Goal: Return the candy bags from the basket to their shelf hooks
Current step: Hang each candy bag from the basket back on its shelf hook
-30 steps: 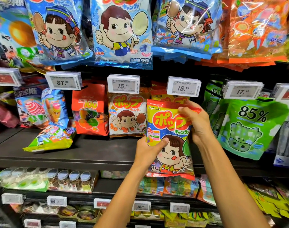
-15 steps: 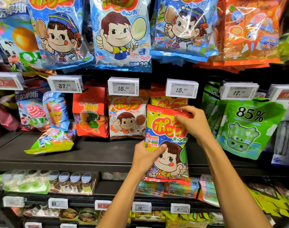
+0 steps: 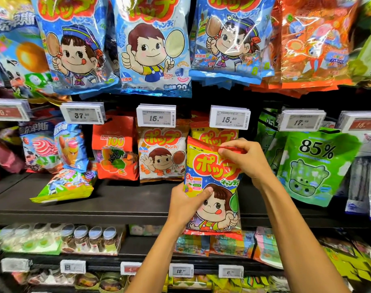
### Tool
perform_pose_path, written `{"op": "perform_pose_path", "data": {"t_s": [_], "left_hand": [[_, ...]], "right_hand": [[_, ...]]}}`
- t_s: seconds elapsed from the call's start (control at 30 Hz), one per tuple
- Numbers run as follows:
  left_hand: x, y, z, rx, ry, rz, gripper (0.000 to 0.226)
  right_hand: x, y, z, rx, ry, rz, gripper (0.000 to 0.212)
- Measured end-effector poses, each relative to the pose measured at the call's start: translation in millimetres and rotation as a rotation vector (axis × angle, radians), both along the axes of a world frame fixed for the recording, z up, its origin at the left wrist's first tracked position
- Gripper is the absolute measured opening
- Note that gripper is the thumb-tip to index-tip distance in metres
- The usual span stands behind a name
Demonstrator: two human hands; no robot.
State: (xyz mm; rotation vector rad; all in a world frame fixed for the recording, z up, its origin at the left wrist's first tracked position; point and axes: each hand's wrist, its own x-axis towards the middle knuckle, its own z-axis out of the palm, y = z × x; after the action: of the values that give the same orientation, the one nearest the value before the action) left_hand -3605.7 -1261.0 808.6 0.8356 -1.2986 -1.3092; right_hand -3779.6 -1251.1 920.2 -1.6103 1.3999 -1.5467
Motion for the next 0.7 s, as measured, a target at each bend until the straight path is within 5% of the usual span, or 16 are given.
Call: {"op": "perform_pose_path", "data": {"t_s": [0.27,0.47,0.7], "left_hand": [[-3.7,0.7,1.5,0.009,0.017,0.012,0.028],[-9.5,-4.2,13.1,0.023,0.067,0.005,0.032],[-21.5,-14.2,32.6,0.054,0.103,0.023,0.043]], "right_hand": [[3.6,2.1,5.9,0.017,-0.007,0.004,0.011],[3.5,-2.2,13.8,0.019,-0.360,-0.068,0.029],[10.3,-20.8,28.0,0.037,-0.538,-0.121,0.030]]}}
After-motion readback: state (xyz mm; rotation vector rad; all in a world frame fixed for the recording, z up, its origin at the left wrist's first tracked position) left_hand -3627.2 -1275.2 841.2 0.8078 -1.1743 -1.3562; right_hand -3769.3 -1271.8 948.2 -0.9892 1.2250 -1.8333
